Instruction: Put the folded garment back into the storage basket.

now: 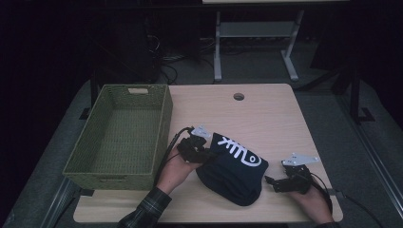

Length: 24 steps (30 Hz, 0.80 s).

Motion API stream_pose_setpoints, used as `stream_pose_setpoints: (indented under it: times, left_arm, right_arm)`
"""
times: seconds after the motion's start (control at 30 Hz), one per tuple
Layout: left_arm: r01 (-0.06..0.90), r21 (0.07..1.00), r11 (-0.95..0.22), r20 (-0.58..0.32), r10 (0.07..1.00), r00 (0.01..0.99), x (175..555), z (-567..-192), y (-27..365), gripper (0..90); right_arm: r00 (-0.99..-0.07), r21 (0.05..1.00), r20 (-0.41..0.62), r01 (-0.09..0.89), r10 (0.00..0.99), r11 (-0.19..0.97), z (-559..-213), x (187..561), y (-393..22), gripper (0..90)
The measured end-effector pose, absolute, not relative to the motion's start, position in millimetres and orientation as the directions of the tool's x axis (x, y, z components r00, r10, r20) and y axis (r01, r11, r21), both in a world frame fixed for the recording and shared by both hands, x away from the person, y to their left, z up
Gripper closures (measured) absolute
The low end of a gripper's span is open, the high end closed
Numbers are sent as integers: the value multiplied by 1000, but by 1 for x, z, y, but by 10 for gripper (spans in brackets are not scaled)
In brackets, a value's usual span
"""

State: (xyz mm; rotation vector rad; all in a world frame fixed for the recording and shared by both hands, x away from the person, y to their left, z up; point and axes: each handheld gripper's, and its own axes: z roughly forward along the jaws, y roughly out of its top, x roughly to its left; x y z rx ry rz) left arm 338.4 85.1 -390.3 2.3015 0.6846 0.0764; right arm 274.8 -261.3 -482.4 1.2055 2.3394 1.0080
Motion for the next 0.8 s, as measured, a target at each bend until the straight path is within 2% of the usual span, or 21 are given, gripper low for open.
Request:
stream_pose_setpoints:
  times: [0.23,0.5,0.8]
  left_arm:
    - [434,654,-620,-119,482,868,340,-366,85,763]
    - [440,639,-631,-148,461,875,346,-343,89,764]
    - [429,616,-660,-139,445,884,351,-315,93,765]
  right_arm:
    - [-592,715,34,578,805,394,-482,275,-261,86]
    - [-592,715,34,578,805,394,-482,275,-261,85]
    - [-591,716,35,577,806,393,-483,275,-261,86]
